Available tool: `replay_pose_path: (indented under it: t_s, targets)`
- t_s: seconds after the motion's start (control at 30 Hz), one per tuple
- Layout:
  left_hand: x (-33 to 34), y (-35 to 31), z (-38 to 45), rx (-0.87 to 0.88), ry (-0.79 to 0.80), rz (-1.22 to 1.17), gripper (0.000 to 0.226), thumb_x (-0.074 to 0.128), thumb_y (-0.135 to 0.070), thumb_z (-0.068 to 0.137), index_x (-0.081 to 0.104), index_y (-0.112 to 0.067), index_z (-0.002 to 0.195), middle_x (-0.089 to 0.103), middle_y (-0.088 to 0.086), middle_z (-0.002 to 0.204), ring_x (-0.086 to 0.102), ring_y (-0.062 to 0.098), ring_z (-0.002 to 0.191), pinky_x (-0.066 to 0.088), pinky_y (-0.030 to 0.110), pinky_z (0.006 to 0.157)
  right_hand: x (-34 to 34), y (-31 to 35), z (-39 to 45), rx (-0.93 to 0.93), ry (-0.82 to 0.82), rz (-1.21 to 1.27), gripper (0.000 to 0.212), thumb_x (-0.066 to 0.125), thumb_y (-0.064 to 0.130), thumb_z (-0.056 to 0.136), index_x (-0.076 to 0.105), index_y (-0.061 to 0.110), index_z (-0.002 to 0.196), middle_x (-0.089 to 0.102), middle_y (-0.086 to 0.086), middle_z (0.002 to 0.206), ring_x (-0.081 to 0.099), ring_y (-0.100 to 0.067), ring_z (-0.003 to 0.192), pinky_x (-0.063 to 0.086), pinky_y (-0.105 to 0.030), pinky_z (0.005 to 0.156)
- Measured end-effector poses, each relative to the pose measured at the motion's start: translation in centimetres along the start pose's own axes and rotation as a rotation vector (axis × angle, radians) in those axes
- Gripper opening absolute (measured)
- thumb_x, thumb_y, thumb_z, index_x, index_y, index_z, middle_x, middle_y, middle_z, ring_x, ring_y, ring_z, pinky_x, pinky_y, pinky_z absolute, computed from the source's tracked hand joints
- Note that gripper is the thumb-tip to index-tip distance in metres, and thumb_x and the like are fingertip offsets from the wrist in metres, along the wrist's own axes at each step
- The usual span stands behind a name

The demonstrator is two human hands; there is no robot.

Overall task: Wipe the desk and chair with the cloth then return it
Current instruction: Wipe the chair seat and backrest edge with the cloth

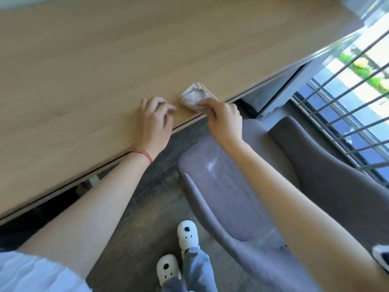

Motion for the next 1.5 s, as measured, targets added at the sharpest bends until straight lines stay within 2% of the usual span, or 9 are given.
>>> replay_pose_path:
  t_s: [0.2, 0.47, 0.6, 0.73, 0.93, 1.17, 1.3, 1.4, 1.5]
  targets:
    - [3.0, -2.6, -6.9, 0.071, 0.208, 0.005, 0.02, 0.049, -0.006, 0.084, 0.068, -0.008, 0.089, 0.066, 0.009, 0.088, 0.058, 0.028, 0.086, 0.045, 0.035, 0.068, -2.2, -4.8, -6.7, 0.189, -0.166, 0.385, 0.032, 0.053, 0.001, 0.088, 0.069, 0.02, 0.108, 0.068, 0.01, 0.09, 0.057, 0.014, 0.074, 0.042, -0.001, 0.07]
    - [14.3, 1.0, -16.8, -0.902, 0.436, -0.01, 0.056, 0.059, -0.034, 0.085, 0.04, -0.003, 0.127, 0.043, 0.021, 0.132, 0.047, 0.041, 0.118, 0.043, 0.049, 0.094, 7.9, -16.0, -13.9, 0.945, 0.105, 0.905, 0.024, 0.068, 0.028, 0.086, 0.066, 0.017, 0.107, 0.07, -0.011, 0.108, 0.066, -0.019, 0.085, 0.053, -0.029, 0.074]
    - [17.6, 0.8, -18.2, -1.039, 0.141, -0.041, 0.052, 0.065, -0.016, 0.08, 0.038, -0.007, 0.124, 0.042, 0.021, 0.128, 0.049, 0.042, 0.113, 0.047, 0.051, 0.087, 9.5, -20.4, -13.1, 0.77, 0.161, 0.577, 0.034, 0.071, 0.017, 0.08, 0.065, 0.02, 0.112, 0.071, -0.007, 0.101, 0.068, -0.025, 0.094, 0.057, -0.038, 0.085]
    - [18.9, 1.0, -18.2, -1.031, -0.028, 0.063, 0.051, 0.068, -0.012, 0.073, 0.042, -0.007, 0.117, 0.047, 0.019, 0.122, 0.052, 0.039, 0.109, 0.05, 0.049, 0.081, 10.8, -22.4, -9.6, 0.526, 0.163, 0.389, 0.039, 0.061, 0.006, 0.079, 0.064, 0.022, 0.114, 0.062, -0.005, 0.103, 0.061, -0.02, 0.088, 0.05, -0.019, 0.05]
    - [19.2, 1.1, -18.2, -0.976, -0.028, 0.142, 0.049, 0.068, -0.013, 0.069, 0.044, -0.008, 0.112, 0.05, 0.015, 0.116, 0.055, 0.036, 0.102, 0.051, 0.046, 0.075, 16.5, -22.5, -7.7, 0.164, 0.349, -0.081, 0.05, 0.052, -0.003, 0.082, 0.053, 0.021, 0.126, 0.046, -0.012, 0.128, 0.046, -0.035, 0.114, 0.046, -0.048, 0.087]
    - [19.1, 1.2, -18.3, -0.967, -0.047, 0.149, 0.05, 0.068, -0.012, 0.069, 0.045, -0.008, 0.112, 0.05, 0.015, 0.115, 0.055, 0.036, 0.102, 0.05, 0.045, 0.076, 18.3, -21.7, -10.2, -0.134, 0.589, -0.215, 0.05, 0.049, -0.002, 0.084, 0.059, 0.022, 0.127, 0.05, -0.009, 0.136, 0.042, -0.037, 0.113, 0.042, -0.044, 0.094]
    - [19.3, 1.3, -18.3, -0.962, -0.062, 0.152, 0.049, 0.068, -0.013, 0.07, 0.044, -0.008, 0.113, 0.05, 0.014, 0.116, 0.055, 0.035, 0.102, 0.05, 0.046, 0.074, 14.8, -25.4, -6.0, 0.167, 0.203, -0.173, 0.051, 0.045, -0.008, 0.084, 0.059, 0.017, 0.126, 0.048, -0.013, 0.138, 0.041, -0.04, 0.112, 0.043, -0.05, 0.094]
    - [19.4, 1.4, -18.4, -0.958, -0.077, 0.155, 0.05, 0.069, -0.012, 0.069, 0.045, -0.008, 0.112, 0.051, 0.014, 0.115, 0.056, 0.035, 0.102, 0.051, 0.044, 0.074, 17.7, -24.6, -7.5, 0.285, 0.397, -0.224, 0.051, 0.04, -0.002, 0.091, 0.048, 0.02, 0.136, 0.037, -0.013, 0.146, 0.04, -0.036, 0.12, 0.037, -0.042, 0.102]
    - [19.2, 1.3, -18.4, -0.957, -0.086, 0.154, 0.05, 0.07, -0.012, 0.067, 0.045, -0.008, 0.111, 0.051, 0.014, 0.114, 0.056, 0.035, 0.102, 0.05, 0.044, 0.075, 19.9, -21.8, -11.2, -0.007, 0.577, -0.19, 0.052, 0.041, -0.005, 0.088, 0.053, 0.018, 0.132, 0.04, -0.01, 0.145, 0.039, -0.033, 0.117, 0.037, -0.041, 0.1]
Point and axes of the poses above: each hand's wrist, its own z-axis towards the middle knuckle, its own x-axis out of the palm, y = z × x, the point moved 4 cm from there along z, towards the middle knuckle
